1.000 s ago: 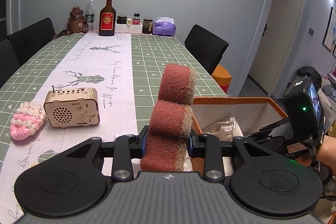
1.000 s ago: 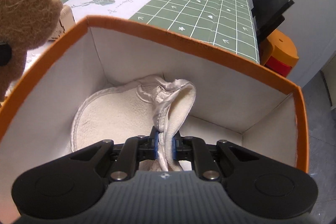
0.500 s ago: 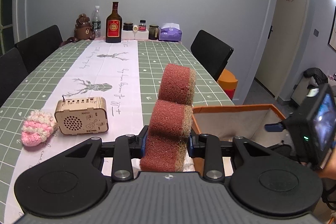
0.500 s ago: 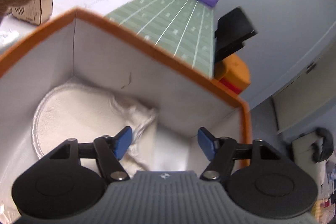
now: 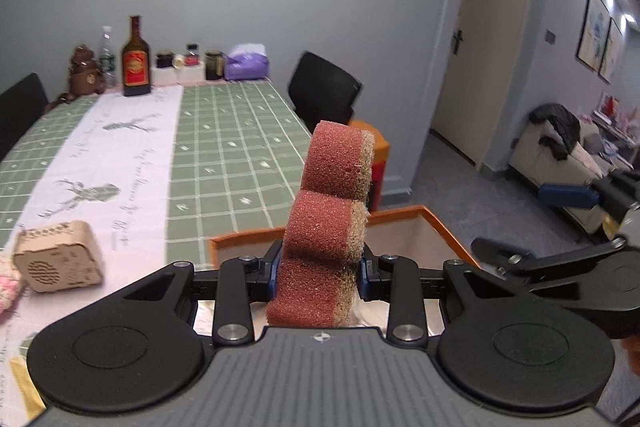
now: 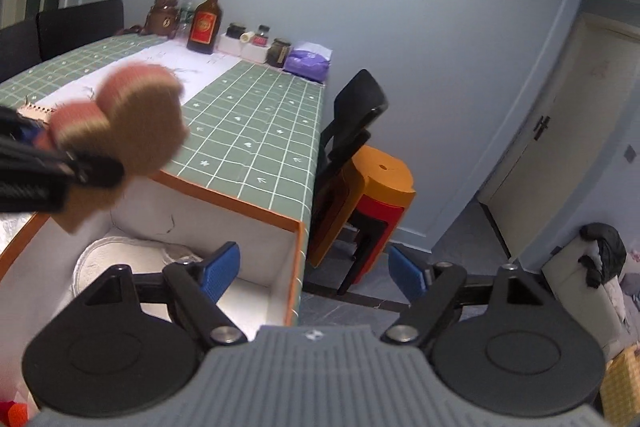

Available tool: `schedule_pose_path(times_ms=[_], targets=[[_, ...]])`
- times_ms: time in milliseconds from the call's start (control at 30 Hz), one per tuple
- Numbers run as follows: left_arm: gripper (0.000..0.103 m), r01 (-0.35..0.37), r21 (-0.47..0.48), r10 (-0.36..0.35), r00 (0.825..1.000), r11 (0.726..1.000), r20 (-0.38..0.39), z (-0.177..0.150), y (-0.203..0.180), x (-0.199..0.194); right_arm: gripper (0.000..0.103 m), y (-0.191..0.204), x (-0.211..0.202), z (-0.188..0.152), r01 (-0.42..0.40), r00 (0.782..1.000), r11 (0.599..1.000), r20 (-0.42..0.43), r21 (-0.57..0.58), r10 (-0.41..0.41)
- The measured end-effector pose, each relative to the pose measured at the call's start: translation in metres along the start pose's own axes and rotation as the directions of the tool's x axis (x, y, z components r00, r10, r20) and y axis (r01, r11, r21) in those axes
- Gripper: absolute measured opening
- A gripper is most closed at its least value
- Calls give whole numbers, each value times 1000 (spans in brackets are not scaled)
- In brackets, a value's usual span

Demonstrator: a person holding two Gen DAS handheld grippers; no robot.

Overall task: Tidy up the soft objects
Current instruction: 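Lower the red-brown sponge into the shoebox and open the left gripper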

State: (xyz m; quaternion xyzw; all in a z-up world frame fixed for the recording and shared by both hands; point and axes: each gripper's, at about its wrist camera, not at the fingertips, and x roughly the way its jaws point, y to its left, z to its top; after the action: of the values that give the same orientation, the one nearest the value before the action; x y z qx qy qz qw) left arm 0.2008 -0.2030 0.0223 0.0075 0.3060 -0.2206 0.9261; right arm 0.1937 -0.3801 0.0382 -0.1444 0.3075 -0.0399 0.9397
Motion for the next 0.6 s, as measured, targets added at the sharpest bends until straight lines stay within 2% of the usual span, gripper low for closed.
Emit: schedule_pose_path(times_ms=[67, 233, 300, 433, 467, 500, 567, 600], targets=[[38, 8, 12, -7, 999, 1000, -39, -7, -7, 14, 81, -8, -5, -7, 2, 1000, 1000, 1, 23, -2], [38, -69, 52, 76, 989, 996, -130, -25, -15, 43, 81, -17, -3, -22, 6, 1000, 999, -19, 45, -5], [38, -75, 31, 79, 984, 997, -161, -27, -13, 49, 81, -17, 4, -27, -3, 1000, 999, -30, 47, 4], [40, -83, 33, 88, 984, 996, -157, -27, -11, 46, 80, -15, 21, -32, -24, 998, 998, -64, 58, 28], [49, -92, 33, 96, 984, 995, -147, -28, -11, 45, 80, -15, 24, -33, -32, 997, 998, -68, 63, 36], [66, -98, 28, 100, 987, 995, -129, -28, -11, 43, 80, -15, 27, -34, -38, 997, 997, -69, 69, 43], [85, -104, 8, 105, 991, 995, -82, -26, -12, 37, 80, -15, 29, -35, -49, 996, 995, -70, 81, 55], [86, -104, -1, 104, 993, 995, -61, -26, -10, 32, 80, -14, 29, -35, -55, 996, 995, -68, 85, 61]])
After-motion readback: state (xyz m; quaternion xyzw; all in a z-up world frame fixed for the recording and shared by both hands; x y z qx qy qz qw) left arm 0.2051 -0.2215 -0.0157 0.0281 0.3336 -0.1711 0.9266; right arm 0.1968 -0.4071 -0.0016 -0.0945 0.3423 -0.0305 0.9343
